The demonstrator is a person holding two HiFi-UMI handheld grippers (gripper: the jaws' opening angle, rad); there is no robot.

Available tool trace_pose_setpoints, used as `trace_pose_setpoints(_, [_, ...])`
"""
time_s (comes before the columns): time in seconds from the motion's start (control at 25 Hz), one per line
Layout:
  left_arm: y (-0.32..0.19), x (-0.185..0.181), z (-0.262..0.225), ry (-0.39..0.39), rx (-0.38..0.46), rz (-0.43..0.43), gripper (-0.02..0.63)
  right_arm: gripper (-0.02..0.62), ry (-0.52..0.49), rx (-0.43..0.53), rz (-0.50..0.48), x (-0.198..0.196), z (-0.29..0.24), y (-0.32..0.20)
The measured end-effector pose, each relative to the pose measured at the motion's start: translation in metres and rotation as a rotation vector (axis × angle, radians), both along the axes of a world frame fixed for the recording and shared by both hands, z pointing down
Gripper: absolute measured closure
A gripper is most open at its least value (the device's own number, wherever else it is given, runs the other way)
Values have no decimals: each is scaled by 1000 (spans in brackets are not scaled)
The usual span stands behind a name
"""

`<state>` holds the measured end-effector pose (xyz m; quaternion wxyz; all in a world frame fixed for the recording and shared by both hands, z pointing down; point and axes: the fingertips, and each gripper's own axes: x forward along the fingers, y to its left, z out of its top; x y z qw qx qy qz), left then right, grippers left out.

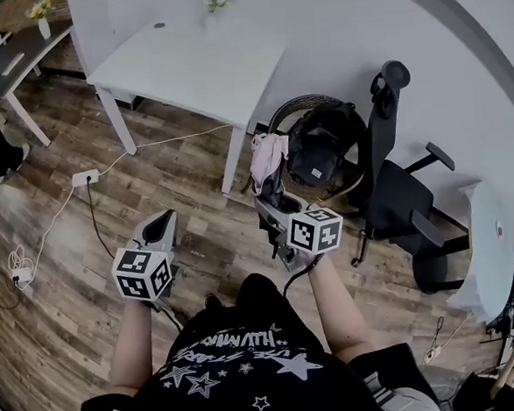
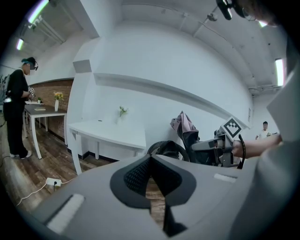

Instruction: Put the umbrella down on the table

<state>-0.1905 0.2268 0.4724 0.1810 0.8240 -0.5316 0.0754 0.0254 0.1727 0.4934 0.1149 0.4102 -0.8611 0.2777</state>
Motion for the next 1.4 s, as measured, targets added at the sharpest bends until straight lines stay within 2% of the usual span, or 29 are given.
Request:
trace_pose_setpoints(0.4, [-48, 3, 1, -11, -2, 15, 603, 360, 17, -13, -9, 4, 13, -44])
trace_pose_setpoints(0.6, [-88, 0, 11, -14, -25, -25, 603, 359, 1, -30, -22, 5, 24, -92])
trace_pose_setpoints(1.0, [-187, 19, 14, -28, -39, -35, 603, 360, 3, -56, -48, 18, 35, -200])
trace_pose_setpoints(1.4, [-284, 43, 8, -38, -57, -75, 603, 359, 73, -66, -110, 36, 39, -300])
